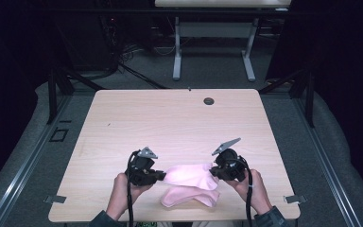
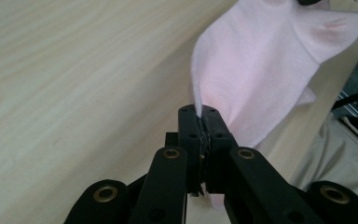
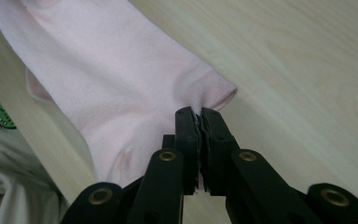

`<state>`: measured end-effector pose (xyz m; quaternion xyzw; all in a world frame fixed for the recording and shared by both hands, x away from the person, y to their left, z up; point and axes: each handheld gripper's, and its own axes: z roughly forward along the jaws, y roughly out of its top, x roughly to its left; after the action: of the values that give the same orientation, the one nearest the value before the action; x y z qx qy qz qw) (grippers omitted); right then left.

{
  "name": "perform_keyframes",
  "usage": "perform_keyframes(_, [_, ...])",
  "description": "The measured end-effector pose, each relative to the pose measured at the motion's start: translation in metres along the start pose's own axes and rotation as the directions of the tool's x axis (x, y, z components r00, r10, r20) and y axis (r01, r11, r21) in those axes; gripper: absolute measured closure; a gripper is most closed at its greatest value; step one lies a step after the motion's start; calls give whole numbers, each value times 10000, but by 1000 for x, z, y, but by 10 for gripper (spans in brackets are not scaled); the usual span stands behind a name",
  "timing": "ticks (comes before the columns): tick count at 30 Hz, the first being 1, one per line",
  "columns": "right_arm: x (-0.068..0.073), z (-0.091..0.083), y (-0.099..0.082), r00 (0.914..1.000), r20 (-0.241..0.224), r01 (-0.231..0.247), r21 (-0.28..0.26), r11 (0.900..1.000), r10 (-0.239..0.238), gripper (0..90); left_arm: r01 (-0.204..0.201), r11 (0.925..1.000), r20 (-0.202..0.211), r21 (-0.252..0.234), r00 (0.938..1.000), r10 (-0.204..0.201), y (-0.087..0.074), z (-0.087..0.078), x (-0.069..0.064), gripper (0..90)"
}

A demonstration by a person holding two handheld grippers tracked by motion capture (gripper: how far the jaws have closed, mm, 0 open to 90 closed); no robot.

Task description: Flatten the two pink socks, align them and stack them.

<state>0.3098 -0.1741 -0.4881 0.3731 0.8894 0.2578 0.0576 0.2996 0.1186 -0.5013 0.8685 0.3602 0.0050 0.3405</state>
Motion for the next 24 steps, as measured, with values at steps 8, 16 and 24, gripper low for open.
perform_keyframes(8, [8, 27, -30, 9997, -246, -31, 467, 9989, 43, 860, 7, 9958, 334, 921, 9994, -38, -24, 28, -10, 880])
perform_keyframes(16, [13, 44, -42, 9995, -8, 309, 531, 9981, -309, 851, -276, 9881, -167, 1513, 9994, 305, -35, 40, -12, 859])
perform_keyframes(24, [10, 24, -42, 9997, -67, 240, -282, 9993, -242, 691, -225, 9980, -1178, 588, 9926, 294, -27, 10, -13, 521])
